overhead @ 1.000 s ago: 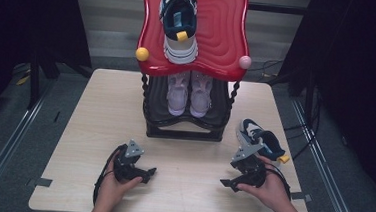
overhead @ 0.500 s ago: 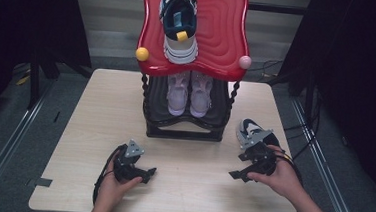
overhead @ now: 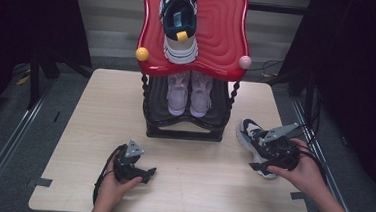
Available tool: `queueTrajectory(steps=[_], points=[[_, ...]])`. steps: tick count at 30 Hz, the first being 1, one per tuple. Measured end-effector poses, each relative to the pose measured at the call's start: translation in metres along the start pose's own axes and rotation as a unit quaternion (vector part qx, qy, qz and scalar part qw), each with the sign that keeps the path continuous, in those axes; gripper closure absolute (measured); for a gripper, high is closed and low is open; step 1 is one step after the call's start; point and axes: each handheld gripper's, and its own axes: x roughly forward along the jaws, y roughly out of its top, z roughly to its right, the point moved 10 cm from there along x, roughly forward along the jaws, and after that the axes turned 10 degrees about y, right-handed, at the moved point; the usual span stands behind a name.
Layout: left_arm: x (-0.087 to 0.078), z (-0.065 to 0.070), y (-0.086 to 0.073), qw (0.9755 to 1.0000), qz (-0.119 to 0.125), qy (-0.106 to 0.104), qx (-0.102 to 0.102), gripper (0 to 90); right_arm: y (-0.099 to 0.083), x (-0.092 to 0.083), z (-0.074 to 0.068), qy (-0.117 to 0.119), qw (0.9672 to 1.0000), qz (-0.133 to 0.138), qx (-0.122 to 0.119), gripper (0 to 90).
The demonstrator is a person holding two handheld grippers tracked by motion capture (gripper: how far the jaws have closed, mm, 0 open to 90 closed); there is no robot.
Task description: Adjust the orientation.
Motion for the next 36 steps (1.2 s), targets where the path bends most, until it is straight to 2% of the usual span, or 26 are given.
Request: queueTrajectory(steps=[4, 7, 11, 16, 19, 20, 21, 24, 30, 34, 36], points=[[0.000, 0.000, 0.000, 1.0000, 0.000, -0.001, 0.000, 5.9, -0.013, 0.000, 0.005, -0.007, 0.9999, -0.014, 0.005, 26.9], [0.000, 0.000, 0.000, 1.0000, 0.000, -0.001, 0.000, 5.9, -0.014, -0.001, 0.008, -0.022, 0.9997, -0.015, 0.003, 27.6], [0.000, 0.000, 0.000, 1.0000, 0.000, 0.000, 0.000, 5.9, -0.009, -0.011, 0.017, -0.038, 0.9992, 0.003, 0.009, 28.8], [0.000, 0.000, 0.000, 1.0000, 0.000, 0.000, 0.000, 5.8, -0.021, 0.002, 0.017, -0.024, 0.9989, -0.040, 0.009, 34.9], [0.000, 0.000, 0.000, 1.0000, 0.000, 0.000, 0.000, 5.8, -0.022, 0.007, 0.017, -0.035, 0.9983, -0.047, -0.006, 45.0], [0.000, 0.000, 0.000, 1.0000, 0.000, 0.000, 0.000, 5.8, -0.021, 0.007, 0.017, -0.037, 0.9984, -0.042, -0.002, 47.1], [0.000, 0.000, 0.000, 1.0000, 0.000, 0.000, -0.001, 5.8, -0.021, 0.006, 0.016, -0.034, 0.9985, -0.041, 0.008, 54.2], [0.000, 0.000, 0.000, 1.0000, 0.000, 0.000, -0.001, 5.8, -0.018, 0.007, 0.015, -0.019, 0.9993, -0.031, 0.007, 66.7], [0.000, 0.000, 0.000, 1.0000, 0.000, 0.000, -0.001, 5.8, -0.010, 0.011, 0.010, -0.006, 0.9998, -0.012, 0.017, 76.4], [0.000, 0.000, 0.000, 1.0000, 0.000, 0.000, -0.001, 5.8, 0.002, 0.016, 0.000, 0.019, 0.9995, 0.011, 0.025, 76.9], [0.000, 0.000, 0.000, 1.0000, 0.000, 0.000, -0.001, 5.7, 0.007, 0.019, -0.003, 0.013, 0.9996, 0.012, 0.021, 77.0]])
